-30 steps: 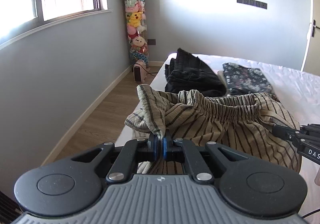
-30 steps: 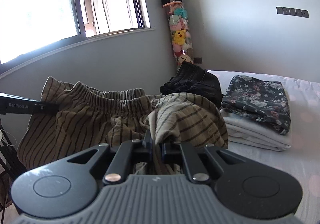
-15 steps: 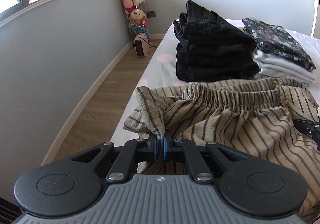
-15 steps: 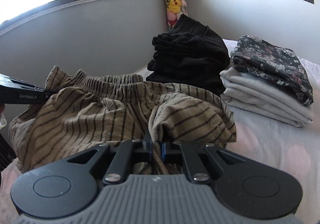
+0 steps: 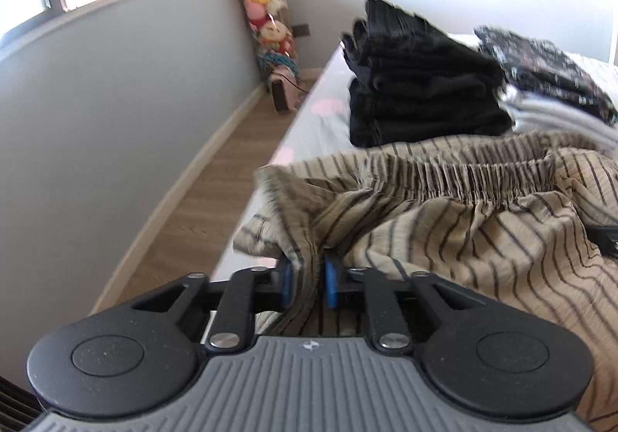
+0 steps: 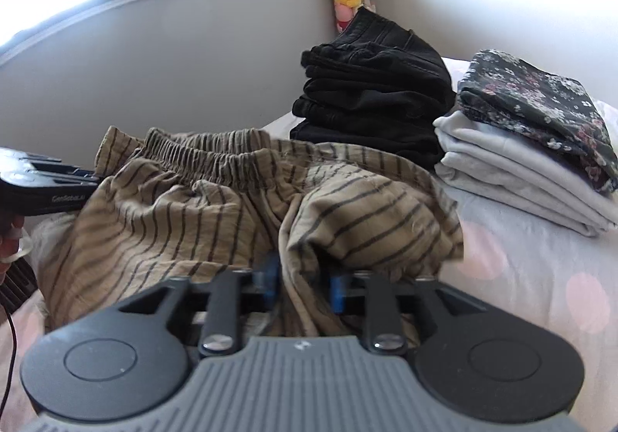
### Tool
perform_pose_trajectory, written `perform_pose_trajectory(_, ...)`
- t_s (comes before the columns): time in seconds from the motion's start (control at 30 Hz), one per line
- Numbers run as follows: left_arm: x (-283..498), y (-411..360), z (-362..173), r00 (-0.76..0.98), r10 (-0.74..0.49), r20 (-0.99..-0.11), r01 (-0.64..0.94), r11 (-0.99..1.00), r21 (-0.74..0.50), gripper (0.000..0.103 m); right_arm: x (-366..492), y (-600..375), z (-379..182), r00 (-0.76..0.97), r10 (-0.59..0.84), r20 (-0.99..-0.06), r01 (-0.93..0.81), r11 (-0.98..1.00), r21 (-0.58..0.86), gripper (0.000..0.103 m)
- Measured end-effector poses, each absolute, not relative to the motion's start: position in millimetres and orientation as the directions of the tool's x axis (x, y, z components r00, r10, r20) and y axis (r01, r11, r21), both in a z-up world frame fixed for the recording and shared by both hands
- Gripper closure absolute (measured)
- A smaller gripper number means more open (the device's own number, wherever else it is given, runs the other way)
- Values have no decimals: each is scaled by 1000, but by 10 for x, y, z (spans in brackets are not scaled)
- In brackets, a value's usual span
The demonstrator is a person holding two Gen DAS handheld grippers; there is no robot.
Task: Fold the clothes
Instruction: 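Lift the folded pants with both tools and carry them to the clothes stack, then lower the pants onto the folded clothes stack and open both tools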
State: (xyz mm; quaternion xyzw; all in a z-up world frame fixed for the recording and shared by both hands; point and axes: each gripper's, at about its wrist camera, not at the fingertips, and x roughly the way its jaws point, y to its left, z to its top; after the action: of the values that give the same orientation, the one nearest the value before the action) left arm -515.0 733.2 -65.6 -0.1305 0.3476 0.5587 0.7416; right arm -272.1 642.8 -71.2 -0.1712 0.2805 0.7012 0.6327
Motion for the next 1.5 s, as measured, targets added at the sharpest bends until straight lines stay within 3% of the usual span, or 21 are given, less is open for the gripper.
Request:
perform_pose_trajectory(0.07,-5188,7260,-524,145,749,-646,-920,342,190,70,-2609,6341,-614,-165,796,-583,-977,-49,208,38)
perform_pose_trajectory(0.13,-5207,7179,-401,147,758,-635,-922,338,190,62,-2498,6268,-523,-169,800,-576,-976,-53,214,31)
perform_pose_trajectory(0.2,-5208,7093,-310,151,760,-633,-920,343,192,62,-2343,6215,-459,-170,807,-565,-971,-38,238,24)
perform_pose_trajectory(0.3,-5177,6969,-237,158,749,-643,-908,367,204,61,-2007,6229,-431,-164,798,-580,-942,48,332,25)
perform_pose_trajectory(0.37,-5140,6896,-232,154,746,-648,-896,382,227,59,-1811,6266,-450,-163,782,-601,-916,107,387,31)
perform_pose_trajectory(0.6,-5060,6779,-382,140,708,-693,-882,406,237,58,-1392,6504,-779,-294,755,-586,-706,242,666,31)
perform_pose_trajectory(0.63,-5061,6772,-401,140,706,-694,-884,405,233,58,-1382,6557,-830,-315,749,-583,-682,249,688,37)
perform_pose_trajectory(0.67,-5062,6769,-418,142,705,-695,-886,404,229,58,-1380,6605,-860,-335,745,-576,-663,249,706,52)
perform_pose_trajectory(0.73,-5078,6769,-444,147,702,-696,-890,401,217,58,-1380,6698,-906,-371,738,-563,-630,246,737,69)
perform_pose_trajectory(0.8,-5091,6780,-469,145,702,-697,-894,395,211,58,-1412,6769,-854,-384,734,-560,-642,224,733,77)
perform_pose_trajectory(0.87,-5103,6790,-488,138,705,-696,-899,384,211,58,-1417,6823,-775,-393,739,-547,-650,198,734,98)
perform_pose_trajectory(1.0,-5132,6797,-514,139,706,-694,-904,377,202,58,-1459,6846,-399,-311,804,-506,-779,88,620,98)
perform_pose_trajectory(1.1,-5131,6795,-529,135,709,-692,-904,374,207,58,-1544,6912,-246,-259,805,-533,-868,47,494,96)
perform_pose_trajectory(1.17,-5132,6781,-531,137,711,-690,-907,370,201,58,-1531,6948,-280,-221,788,-575,-882,90,462,83)
perform_pose_trajectory(1.2,-5135,6768,-527,139,711,-690,-908,369,197,58,-1494,6935,-303,-210,788,-579,-877,110,468,77)
perform_pose_trajectory(1.23,-5138,6753,-523,141,712,-688,-909,369,195,58,-1454,6914,-326,-199,789,-581,-870,131,476,65)
perform_pose_trajectory(1.5,-5153,6676,-484,134,717,-684,-902,374,215,58,-1263,6515,-691,-268,725,-634,-776,228,588,64)
